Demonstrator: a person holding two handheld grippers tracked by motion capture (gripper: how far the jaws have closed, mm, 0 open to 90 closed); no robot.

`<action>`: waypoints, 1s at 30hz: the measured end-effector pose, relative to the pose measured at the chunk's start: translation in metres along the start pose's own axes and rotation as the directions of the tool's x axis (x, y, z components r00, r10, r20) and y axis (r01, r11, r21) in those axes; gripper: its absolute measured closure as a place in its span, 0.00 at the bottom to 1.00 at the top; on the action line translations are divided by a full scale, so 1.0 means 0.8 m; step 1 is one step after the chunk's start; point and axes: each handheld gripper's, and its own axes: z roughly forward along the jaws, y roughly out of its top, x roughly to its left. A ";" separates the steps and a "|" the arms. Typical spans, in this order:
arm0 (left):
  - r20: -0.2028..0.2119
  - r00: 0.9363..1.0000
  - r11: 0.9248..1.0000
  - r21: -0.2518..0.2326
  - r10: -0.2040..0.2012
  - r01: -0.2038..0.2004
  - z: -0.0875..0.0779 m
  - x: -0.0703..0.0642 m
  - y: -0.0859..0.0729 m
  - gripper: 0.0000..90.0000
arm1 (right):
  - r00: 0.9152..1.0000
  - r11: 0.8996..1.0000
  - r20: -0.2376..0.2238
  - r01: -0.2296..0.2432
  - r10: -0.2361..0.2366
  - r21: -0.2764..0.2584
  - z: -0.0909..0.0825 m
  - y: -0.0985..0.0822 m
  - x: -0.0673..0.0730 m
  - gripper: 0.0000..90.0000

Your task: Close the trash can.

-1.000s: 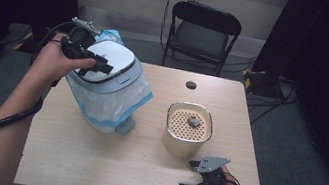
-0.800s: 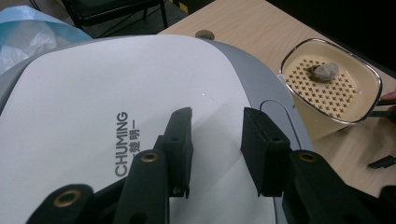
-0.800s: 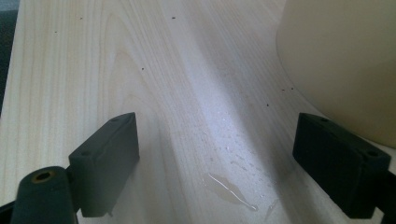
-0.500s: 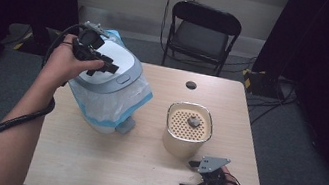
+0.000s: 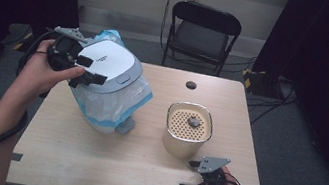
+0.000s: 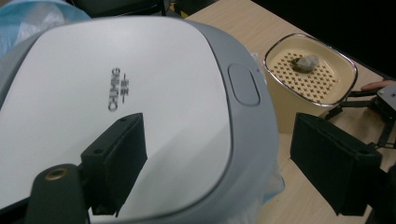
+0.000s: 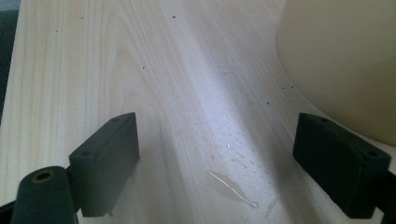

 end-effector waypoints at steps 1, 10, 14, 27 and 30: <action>0.003 1.000 1.000 0.002 0.008 -0.008 -0.003 0.000 -0.005 0.20 | 1.000 1.000 0.000 0.000 0.000 0.000 0.000 0.000 0.000 0.15; 0.018 1.000 0.999 -0.035 -0.009 0.009 -0.019 -0.005 -0.067 0.20 | 1.000 1.000 0.002 -0.001 0.001 -0.001 0.000 0.000 0.000 0.15; 0.020 0.999 0.998 -0.040 -0.048 0.049 -0.008 -0.001 -0.113 0.20 | 1.000 1.000 0.002 0.001 -0.001 0.000 0.000 0.000 0.000 0.15; 0.046 0.997 0.998 -0.035 -0.056 0.058 0.062 -0.012 -0.213 0.19 | 1.000 1.000 -0.001 0.001 -0.001 0.000 0.000 0.000 0.000 0.15; 0.064 0.996 0.998 -0.038 -0.057 0.059 0.080 -0.017 -0.231 0.19 | 1.000 1.000 -0.001 0.000 0.000 0.000 0.000 0.000 0.000 0.15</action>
